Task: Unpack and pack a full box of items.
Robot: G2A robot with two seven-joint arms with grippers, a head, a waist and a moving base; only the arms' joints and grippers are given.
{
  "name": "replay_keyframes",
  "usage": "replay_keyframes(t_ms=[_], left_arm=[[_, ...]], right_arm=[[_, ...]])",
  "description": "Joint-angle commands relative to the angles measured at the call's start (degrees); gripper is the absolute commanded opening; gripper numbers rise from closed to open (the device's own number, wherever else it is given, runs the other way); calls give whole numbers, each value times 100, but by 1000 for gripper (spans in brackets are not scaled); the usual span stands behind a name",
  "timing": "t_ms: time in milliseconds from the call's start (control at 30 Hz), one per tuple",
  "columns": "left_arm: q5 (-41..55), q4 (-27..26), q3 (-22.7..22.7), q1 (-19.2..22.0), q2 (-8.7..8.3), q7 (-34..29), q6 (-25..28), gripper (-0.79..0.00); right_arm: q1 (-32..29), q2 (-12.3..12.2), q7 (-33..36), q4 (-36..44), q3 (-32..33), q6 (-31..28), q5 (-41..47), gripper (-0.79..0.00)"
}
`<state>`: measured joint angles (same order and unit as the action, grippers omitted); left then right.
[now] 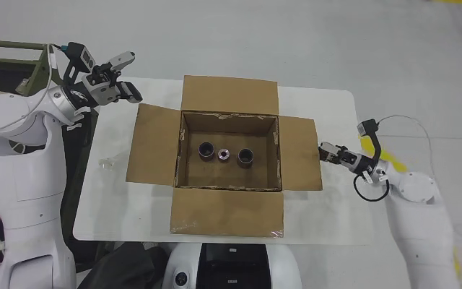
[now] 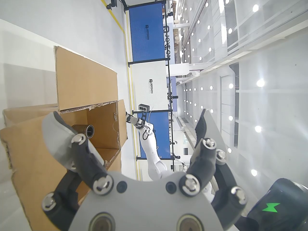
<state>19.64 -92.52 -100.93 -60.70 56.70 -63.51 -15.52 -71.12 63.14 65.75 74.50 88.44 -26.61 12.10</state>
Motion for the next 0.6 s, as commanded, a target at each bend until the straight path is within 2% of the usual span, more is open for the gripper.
replay_keyframes(t_ms=[0, 333, 567], left_arm=[[0, 0, 0, 0, 0, 0, 0, 0], [0, 0, 0, 0, 0, 0, 0, 0], [0, 0, 0, 0, 0, 0, 0, 0]], right_arm=[[40, -2, 111, -2, -89, 95, 49, 0], [82, -39, 337, 157, -261, 250, 376, 0], [-123, -106, 552, 694, -139, 185, 631, 0]])
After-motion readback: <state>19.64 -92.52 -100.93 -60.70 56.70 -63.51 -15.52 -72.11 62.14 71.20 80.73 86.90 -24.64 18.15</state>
